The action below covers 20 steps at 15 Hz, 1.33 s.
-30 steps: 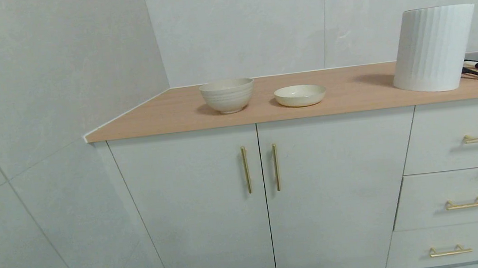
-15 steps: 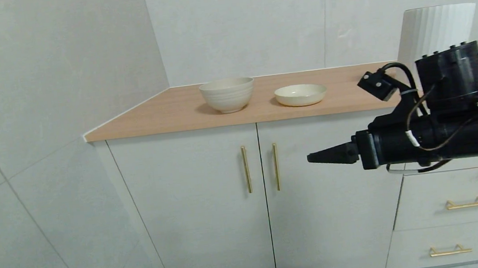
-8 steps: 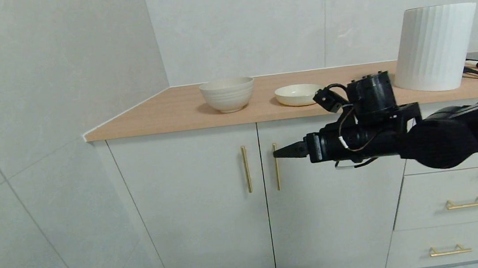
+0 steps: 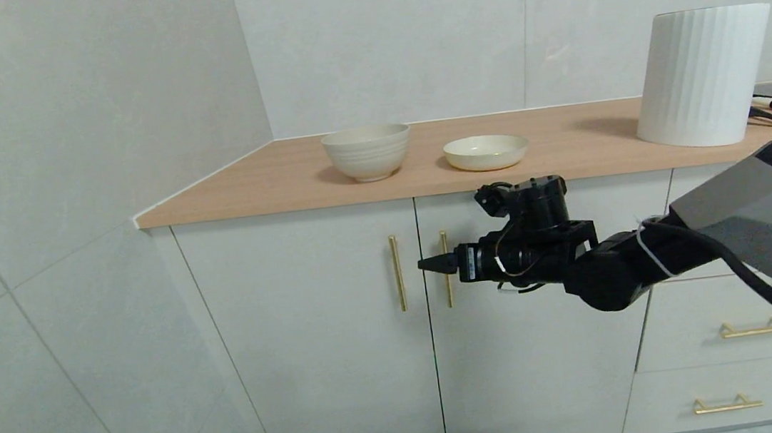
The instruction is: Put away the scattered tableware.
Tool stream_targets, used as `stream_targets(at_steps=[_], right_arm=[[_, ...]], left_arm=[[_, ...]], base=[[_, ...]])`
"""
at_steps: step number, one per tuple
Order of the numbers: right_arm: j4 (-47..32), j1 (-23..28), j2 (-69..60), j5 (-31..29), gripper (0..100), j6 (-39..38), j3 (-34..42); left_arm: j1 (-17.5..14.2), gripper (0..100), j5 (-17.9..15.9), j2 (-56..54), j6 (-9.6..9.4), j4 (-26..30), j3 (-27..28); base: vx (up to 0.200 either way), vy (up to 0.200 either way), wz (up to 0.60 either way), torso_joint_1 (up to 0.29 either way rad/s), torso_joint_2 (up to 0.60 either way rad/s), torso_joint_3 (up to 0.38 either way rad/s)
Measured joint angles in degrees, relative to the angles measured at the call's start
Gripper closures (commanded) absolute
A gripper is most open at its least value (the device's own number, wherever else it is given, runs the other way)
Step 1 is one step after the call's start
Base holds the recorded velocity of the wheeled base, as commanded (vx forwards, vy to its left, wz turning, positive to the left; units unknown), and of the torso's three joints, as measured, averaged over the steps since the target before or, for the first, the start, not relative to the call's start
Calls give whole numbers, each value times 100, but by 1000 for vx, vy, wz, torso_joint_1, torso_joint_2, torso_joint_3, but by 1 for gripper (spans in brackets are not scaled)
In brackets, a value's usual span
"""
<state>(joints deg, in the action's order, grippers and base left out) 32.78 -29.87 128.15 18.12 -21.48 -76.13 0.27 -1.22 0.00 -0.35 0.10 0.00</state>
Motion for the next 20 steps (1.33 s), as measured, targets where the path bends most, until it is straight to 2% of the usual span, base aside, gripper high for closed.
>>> stream_targets(at_steps=[3,7,20], right_arm=[[118,-12,247,-83,0,-68,-123],[168,-106,363,-88,0,-545,-276],[641,-205,652,-172,0,-567,-366]], left_arm=[[0,0,-1,0,0,0,0],[0,0,-1,0,2,0,0],[0,0,-1,0,2,0,0]], base=[[0,0,0,0,0,0],[0,0,0,0,0,0],[0,0,0,0,0,0]])
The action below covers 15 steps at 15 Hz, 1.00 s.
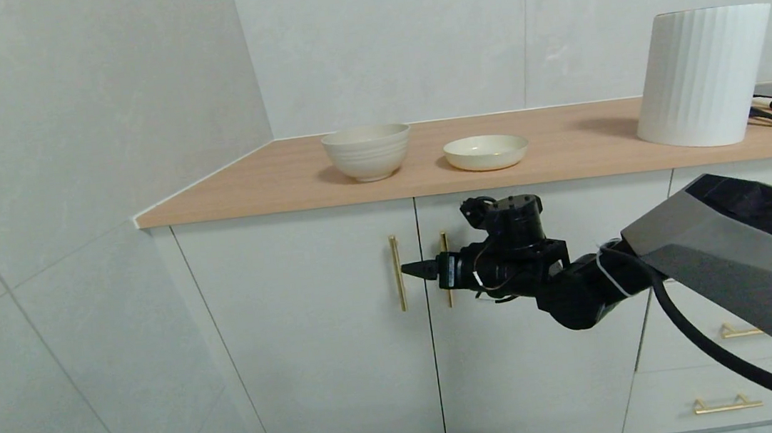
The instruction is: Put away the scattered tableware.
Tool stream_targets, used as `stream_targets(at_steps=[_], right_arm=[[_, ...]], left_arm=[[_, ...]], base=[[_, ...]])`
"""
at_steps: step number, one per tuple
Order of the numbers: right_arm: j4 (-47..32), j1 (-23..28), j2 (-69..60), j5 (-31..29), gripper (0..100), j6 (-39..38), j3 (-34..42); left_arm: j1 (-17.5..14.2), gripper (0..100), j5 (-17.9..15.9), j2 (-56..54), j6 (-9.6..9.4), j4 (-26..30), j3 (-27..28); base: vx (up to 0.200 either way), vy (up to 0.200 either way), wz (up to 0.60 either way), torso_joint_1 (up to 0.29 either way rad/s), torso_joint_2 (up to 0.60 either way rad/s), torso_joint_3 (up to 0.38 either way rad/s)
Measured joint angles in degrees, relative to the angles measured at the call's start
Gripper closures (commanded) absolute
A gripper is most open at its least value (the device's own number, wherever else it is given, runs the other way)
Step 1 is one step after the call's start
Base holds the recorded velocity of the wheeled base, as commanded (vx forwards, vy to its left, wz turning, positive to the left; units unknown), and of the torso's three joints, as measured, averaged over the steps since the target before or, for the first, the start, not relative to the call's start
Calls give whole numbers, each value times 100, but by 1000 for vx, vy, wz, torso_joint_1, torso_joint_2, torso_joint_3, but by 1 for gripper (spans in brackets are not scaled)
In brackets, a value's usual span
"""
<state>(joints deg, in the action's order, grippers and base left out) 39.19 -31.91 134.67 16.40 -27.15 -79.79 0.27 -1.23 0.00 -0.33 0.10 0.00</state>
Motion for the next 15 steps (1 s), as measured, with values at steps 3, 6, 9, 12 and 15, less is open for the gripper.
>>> stream_targets(at_steps=[3,6,9,12,15], right_arm=[[11,-27,1,7,0,-9,21],[11,-52,-5,10,0,-13,44],[11,-135,-77,13,0,-6,187],[2,-179,-162,57,0,-2,316],[-9,-182,-302,319,0,0,510]], left_arm=[[0,0,1,0,0,0,0],[0,0,1,0,0,0,0],[0,0,1,0,0,-2,0],[0,0,1,0,-2,0,0],[0,0,1,0,0,-2,0]], base=[[0,0,0,0,0,0],[0,0,0,0,0,0],[0,0,0,0,0,0],[0,0,0,0,0,0],[0,0,0,0,0,0]])
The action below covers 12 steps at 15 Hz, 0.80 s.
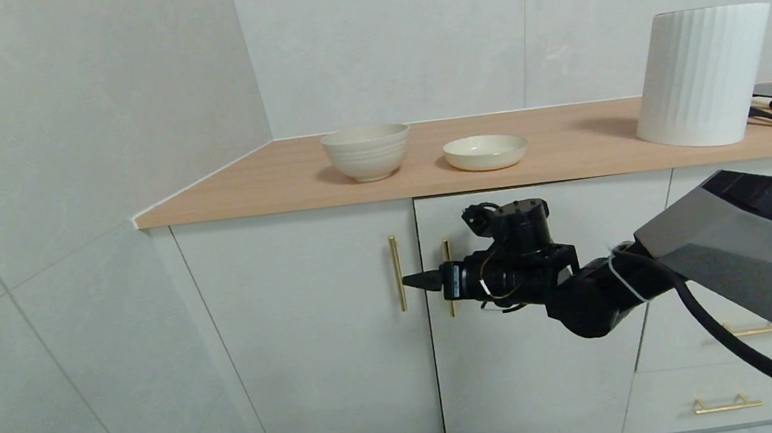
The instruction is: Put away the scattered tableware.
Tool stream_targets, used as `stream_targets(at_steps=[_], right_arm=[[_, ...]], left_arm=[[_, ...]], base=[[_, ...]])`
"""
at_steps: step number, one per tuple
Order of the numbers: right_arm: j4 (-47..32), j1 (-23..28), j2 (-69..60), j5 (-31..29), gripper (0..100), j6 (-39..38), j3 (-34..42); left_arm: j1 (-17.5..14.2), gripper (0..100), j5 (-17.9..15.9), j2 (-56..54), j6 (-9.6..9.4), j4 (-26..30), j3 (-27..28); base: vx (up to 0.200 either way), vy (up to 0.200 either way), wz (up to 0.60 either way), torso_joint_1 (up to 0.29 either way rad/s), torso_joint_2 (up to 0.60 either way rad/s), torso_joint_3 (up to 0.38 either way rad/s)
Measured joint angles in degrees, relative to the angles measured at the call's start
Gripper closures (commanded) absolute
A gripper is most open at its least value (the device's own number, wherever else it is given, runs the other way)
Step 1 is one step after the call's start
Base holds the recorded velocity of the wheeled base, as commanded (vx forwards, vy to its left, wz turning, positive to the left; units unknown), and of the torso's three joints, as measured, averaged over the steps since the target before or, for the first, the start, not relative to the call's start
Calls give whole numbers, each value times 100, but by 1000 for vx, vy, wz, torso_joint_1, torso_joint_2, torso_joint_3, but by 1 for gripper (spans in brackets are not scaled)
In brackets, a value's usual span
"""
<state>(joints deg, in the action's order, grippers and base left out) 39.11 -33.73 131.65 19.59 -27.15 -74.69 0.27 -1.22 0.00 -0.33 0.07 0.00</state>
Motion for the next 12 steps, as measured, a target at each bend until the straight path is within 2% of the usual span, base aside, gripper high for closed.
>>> stream_targets(at_steps=[6,9,12], right_arm=[[-2,-2,-527,444,0,0,680],[6,2,-883,912,0,5,1191],[22,-6,-1252,1035,0,-5,1662]], left_arm=[[0,0,0,0,-2,4,2],[0,0,-1,0,0,2,0],[0,0,-1,0,0,2,0]], base=[[0,0,0,0,0,0],[0,0,0,0,0,0],[0,0,0,0,0,0]])
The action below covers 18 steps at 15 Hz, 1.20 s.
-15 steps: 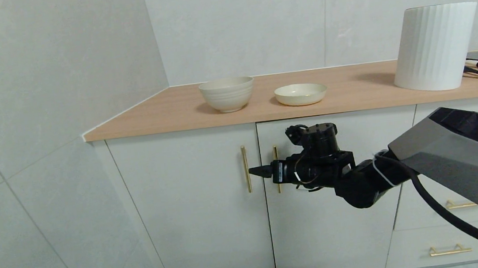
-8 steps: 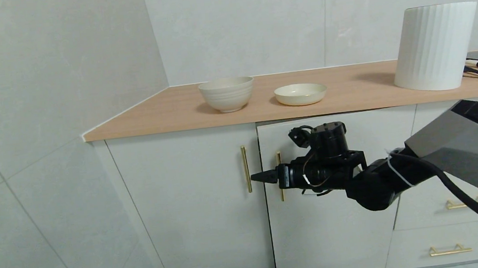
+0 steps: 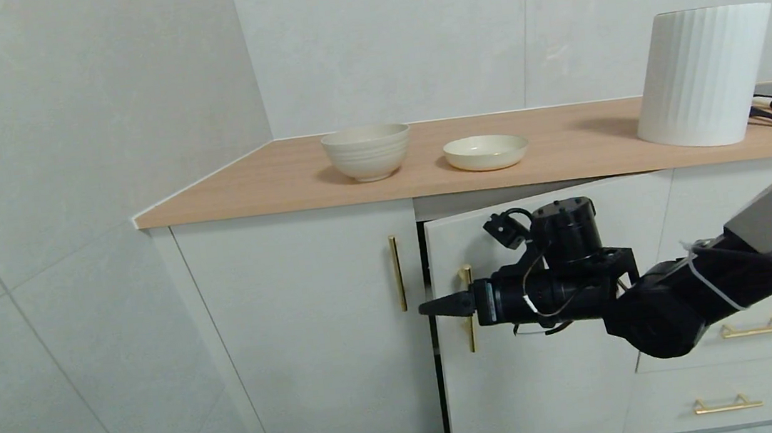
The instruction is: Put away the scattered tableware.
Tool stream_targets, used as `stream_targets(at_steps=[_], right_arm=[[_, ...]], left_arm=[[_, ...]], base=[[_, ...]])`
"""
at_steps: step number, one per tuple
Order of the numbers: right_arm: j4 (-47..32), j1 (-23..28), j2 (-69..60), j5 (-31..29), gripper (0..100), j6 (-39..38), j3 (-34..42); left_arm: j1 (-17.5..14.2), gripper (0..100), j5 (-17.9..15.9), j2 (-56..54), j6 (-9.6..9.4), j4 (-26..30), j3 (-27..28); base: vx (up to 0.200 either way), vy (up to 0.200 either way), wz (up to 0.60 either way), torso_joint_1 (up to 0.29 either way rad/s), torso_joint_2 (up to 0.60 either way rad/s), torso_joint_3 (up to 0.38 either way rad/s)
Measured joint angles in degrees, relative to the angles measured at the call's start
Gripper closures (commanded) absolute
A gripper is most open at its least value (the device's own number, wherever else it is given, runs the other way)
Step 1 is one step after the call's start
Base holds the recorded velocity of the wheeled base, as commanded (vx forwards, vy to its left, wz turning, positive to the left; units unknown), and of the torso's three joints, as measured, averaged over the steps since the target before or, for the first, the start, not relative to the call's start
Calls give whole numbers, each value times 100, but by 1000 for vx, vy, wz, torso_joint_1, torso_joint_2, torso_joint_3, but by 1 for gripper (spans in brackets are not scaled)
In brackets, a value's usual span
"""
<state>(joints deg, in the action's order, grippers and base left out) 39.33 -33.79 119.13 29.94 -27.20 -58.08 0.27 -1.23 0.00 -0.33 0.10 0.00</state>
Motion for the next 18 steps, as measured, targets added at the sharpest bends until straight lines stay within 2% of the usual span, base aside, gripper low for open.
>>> stream_targets(at_steps=[5,8,11,13,15,18], right_arm=[[-11,0,-835,457,0,-6,957],[6,0,-1083,471,0,-4,1200],[180,0,-1193,474,0,-6,1324],[318,0,-1209,474,0,-6,1385],[336,0,-1211,477,0,-6,1409],[334,-9,-1209,474,0,-4,1420]], left_arm=[[0,0,0,0,0,-2,0],[0,0,-10,0,-234,0,0],[0,0,-22,0,-284,0,0],[-5,0,-155,0,-325,-10,16],[17,0,-802,107,-260,154,383],[66,0,-1642,951,28,391,1298]], base=[[0,0,0,0,0,0],[0,0,0,0,0,0],[0,0,0,0,0,0],[0,0,0,0,0,0],[0,0,0,0,0,0],[0,0,0,0,0,0]])
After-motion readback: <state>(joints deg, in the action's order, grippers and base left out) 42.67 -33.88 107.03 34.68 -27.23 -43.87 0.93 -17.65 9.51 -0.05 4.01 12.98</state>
